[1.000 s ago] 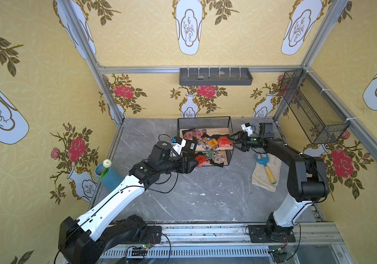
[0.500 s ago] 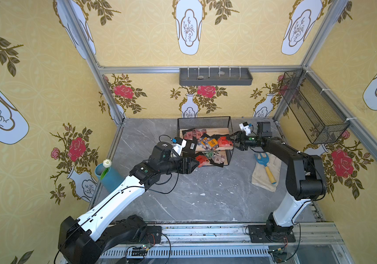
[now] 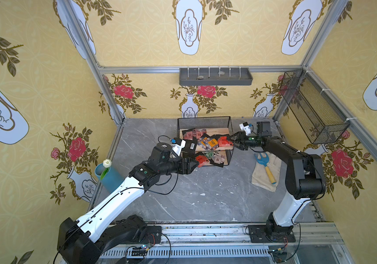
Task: Remove the tea bags from the shelf
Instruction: Pick up the tea bag from the shelf.
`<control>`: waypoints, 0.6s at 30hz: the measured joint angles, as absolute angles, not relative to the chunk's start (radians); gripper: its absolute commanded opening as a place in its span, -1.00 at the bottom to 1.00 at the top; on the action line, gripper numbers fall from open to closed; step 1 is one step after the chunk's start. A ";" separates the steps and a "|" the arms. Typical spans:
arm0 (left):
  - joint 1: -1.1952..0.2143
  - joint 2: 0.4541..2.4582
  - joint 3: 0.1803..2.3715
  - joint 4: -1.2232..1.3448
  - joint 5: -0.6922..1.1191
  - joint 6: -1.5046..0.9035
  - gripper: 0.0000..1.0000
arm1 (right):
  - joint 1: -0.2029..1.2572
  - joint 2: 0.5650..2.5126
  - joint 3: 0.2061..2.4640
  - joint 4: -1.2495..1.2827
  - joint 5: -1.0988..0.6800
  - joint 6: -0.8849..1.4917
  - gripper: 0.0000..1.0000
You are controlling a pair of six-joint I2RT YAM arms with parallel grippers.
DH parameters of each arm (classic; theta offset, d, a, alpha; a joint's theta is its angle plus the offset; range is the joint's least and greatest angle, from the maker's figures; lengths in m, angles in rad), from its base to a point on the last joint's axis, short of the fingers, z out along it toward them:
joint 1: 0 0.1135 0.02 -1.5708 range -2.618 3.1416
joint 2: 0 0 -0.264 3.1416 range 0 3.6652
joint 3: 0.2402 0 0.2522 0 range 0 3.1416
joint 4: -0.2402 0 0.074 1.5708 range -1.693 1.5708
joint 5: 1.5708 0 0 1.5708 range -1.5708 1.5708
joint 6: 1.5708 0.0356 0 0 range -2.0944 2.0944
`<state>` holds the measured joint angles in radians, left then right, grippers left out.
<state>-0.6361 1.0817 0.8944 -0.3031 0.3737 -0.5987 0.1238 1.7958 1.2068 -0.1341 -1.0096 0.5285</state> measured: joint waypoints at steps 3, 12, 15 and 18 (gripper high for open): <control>-0.636 1.080 0.891 -0.301 0.373 -0.599 0.55 | 0.122 1.796 1.207 -0.135 -1.009 0.527 0.02; -0.636 1.075 0.883 -0.293 0.367 -0.599 0.55 | 0.102 1.774 1.201 -0.155 -1.006 0.526 -0.10; -0.636 1.075 0.883 -0.292 0.367 -0.599 0.55 | 0.101 1.764 1.199 -0.157 -1.004 0.525 -0.17; -0.636 1.075 0.883 -0.292 0.367 -0.601 0.55 | 0.100 1.754 1.199 -0.157 -1.004 0.524 -0.30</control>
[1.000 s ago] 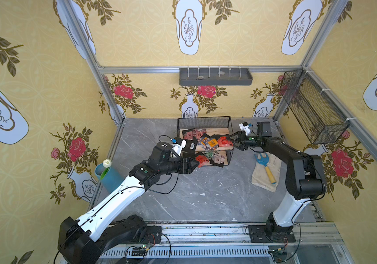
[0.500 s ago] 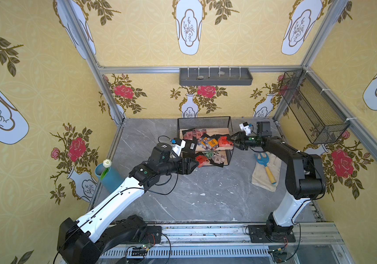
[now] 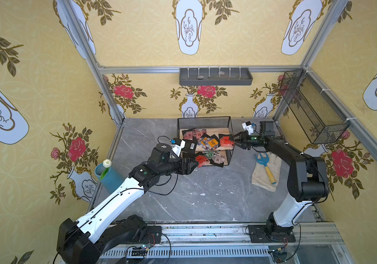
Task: Remove the tea bags from the shelf
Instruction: Pick up the tea bag from the shelf.
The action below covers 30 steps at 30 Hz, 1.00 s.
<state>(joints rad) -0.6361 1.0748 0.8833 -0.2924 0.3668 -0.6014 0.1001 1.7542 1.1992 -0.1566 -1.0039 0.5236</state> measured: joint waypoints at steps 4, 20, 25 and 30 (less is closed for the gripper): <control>-0.636 1.076 0.883 -0.292 0.367 -0.601 0.55 | 0.099 1.747 1.199 -0.157 -1.004 0.524 -0.50; -0.636 1.088 0.892 -0.284 0.369 -0.601 0.55 | 0.073 1.707 1.192 -0.160 -1.008 0.524 -0.77; -0.636 1.095 0.895 -0.281 0.373 -0.601 0.55 | 0.062 1.684 1.185 -0.160 -1.007 0.524 -0.82; -0.636 1.101 0.896 -0.278 0.376 -0.601 0.55 | 0.040 1.642 1.167 -0.157 -0.999 0.535 -0.83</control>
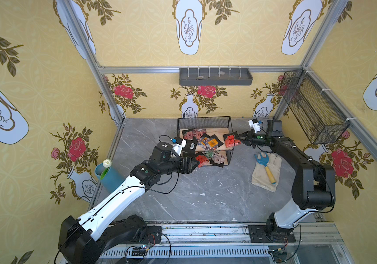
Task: Remove the tea bags from the shelf
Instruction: Pick up the tea bag from the shelf.
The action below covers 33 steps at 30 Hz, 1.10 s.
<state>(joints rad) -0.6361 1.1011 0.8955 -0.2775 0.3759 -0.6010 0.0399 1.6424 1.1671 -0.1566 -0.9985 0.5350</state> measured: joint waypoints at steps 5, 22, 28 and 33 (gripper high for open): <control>-0.636 1.110 0.896 -0.276 0.384 -0.601 0.55 | 0.011 1.596 1.144 -0.155 -0.971 0.551 -0.84; -0.686 1.159 0.899 -0.262 0.387 -0.601 0.55 | -0.090 1.375 1.002 -0.249 -0.840 0.570 -0.84; -0.722 1.187 0.899 -0.255 0.369 -0.598 0.55 | -0.108 1.301 0.928 -0.314 -0.792 0.549 -0.84; -0.744 1.196 0.897 -0.239 0.347 -0.594 0.55 | -0.111 1.261 0.853 -0.345 -0.772 0.545 -0.84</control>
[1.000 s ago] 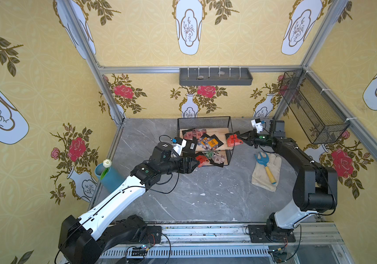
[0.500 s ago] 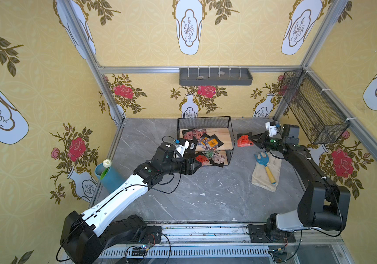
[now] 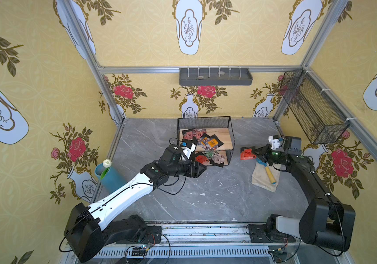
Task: Remove the tea bags from the shelf
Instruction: Pick up the tea bag from the shelf, then place the tea bag at the center of the board.
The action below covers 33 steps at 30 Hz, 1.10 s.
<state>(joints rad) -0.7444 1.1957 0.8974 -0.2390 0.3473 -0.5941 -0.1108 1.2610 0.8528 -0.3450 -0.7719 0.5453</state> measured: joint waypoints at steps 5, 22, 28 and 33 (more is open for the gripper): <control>-0.759 1.195 0.879 -0.233 0.325 -0.594 0.55 | -0.065 1.242 0.775 -0.346 -0.747 0.546 -0.84; -0.770 1.177 0.843 -0.218 0.278 -0.602 0.56 | 0.129 1.303 0.585 -0.238 -0.658 0.628 -0.84; -0.771 1.178 0.842 -0.218 0.270 -0.603 0.56 | 0.150 1.335 0.565 -0.206 -0.637 0.635 -0.83; -0.772 1.184 0.842 -0.218 0.270 -0.603 0.56 | 0.157 1.356 0.564 -0.203 -0.619 0.635 -0.80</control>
<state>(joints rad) -0.7715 1.1839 0.8425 -0.2176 0.2699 -0.6025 0.1574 1.3560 0.5644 -0.2031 -0.6193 0.6353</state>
